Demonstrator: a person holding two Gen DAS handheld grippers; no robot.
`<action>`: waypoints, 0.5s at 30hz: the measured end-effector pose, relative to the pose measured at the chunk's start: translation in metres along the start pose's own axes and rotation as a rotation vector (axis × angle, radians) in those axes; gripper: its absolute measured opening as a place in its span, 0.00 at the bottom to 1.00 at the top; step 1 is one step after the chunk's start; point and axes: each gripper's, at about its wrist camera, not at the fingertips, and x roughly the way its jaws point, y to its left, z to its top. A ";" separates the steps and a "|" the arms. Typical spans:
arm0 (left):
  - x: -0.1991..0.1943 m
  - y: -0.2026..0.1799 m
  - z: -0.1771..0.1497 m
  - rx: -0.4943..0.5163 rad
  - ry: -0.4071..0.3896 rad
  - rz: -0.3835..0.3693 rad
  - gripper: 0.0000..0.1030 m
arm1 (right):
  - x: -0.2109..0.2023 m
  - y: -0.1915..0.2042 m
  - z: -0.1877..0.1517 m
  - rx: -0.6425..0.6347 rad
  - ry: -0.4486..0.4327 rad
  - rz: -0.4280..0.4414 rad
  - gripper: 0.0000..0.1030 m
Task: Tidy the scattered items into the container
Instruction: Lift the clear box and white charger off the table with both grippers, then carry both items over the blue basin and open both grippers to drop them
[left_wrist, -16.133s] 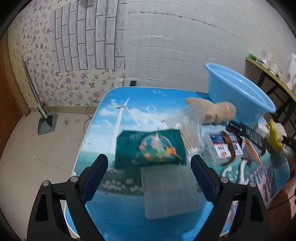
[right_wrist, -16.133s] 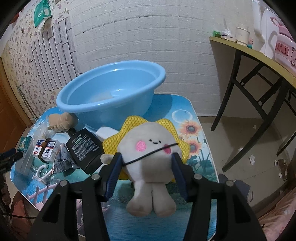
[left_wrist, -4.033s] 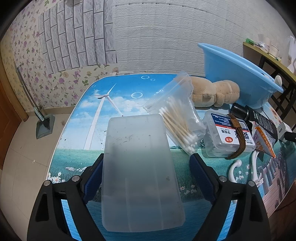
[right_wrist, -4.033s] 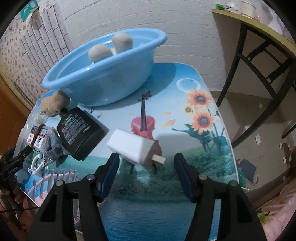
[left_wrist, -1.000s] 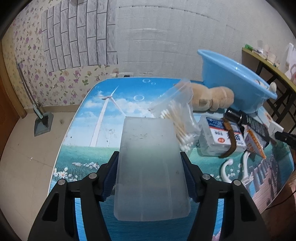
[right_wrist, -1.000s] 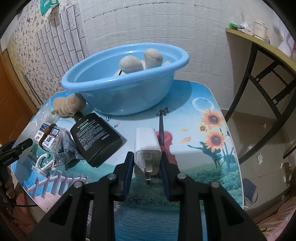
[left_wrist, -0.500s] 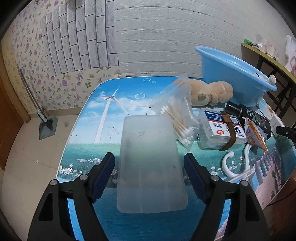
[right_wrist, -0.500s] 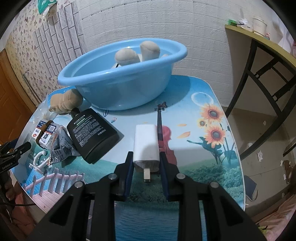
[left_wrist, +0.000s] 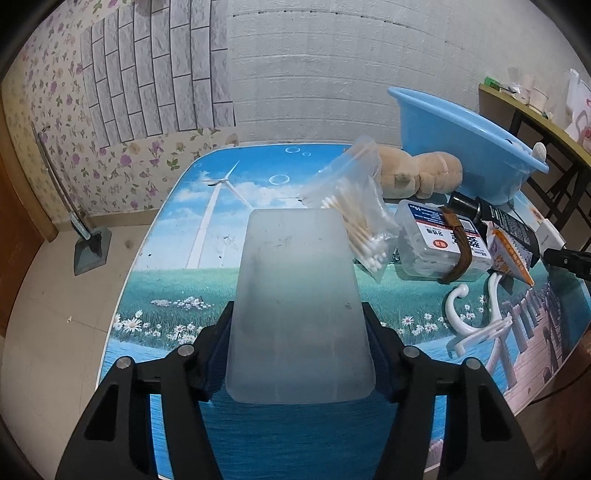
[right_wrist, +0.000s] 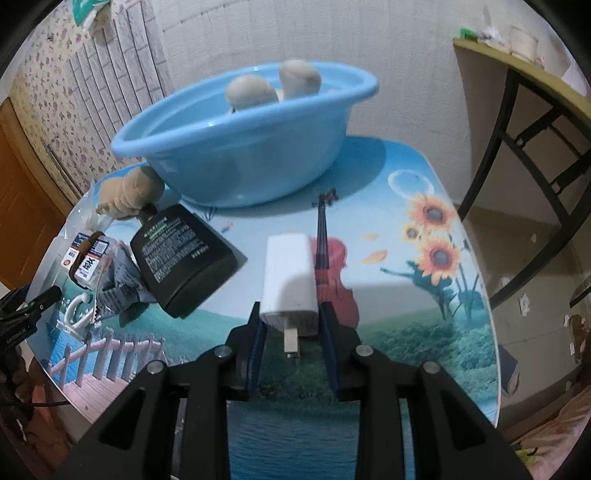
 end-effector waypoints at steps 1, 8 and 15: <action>0.000 0.000 0.000 0.001 -0.004 0.001 0.60 | 0.000 0.000 0.000 -0.003 -0.002 -0.002 0.28; -0.019 -0.001 0.008 -0.003 -0.069 -0.002 0.60 | -0.011 0.002 0.000 -0.013 -0.058 0.003 0.25; -0.047 -0.002 0.027 -0.010 -0.154 -0.001 0.60 | -0.030 -0.002 0.009 0.018 -0.118 0.030 0.25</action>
